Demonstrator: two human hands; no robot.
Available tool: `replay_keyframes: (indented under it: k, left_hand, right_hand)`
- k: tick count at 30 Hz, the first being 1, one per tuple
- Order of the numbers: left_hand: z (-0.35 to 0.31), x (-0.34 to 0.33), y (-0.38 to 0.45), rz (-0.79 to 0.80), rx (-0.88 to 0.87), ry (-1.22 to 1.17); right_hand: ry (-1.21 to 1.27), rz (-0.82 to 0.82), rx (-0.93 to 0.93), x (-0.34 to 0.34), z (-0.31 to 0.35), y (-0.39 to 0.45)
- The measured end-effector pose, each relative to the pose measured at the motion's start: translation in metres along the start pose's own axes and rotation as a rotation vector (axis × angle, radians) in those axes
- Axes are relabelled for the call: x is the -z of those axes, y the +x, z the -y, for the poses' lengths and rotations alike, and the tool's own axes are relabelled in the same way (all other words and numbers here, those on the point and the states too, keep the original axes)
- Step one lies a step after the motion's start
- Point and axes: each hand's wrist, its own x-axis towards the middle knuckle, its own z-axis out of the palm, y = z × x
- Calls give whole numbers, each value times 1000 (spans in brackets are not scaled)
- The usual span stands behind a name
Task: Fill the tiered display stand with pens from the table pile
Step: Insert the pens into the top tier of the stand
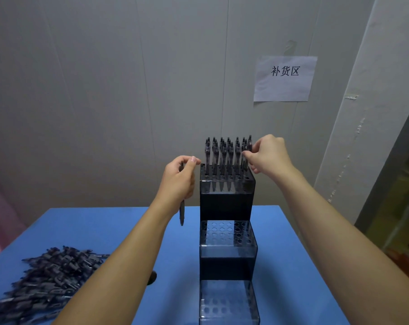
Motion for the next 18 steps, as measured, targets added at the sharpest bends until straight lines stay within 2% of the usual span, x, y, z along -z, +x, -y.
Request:
replay_keyframes:
  k: [4, 18]
  left_hand:
    - [-5, -1, -1, 11, -16, -4]
    - [-13, -1, -4, 20, -30, -13]
  right_hand:
    - [-19, 6, -56, -2, 5, 3]
    - [-77, 27, -73, -4, -1, 2]
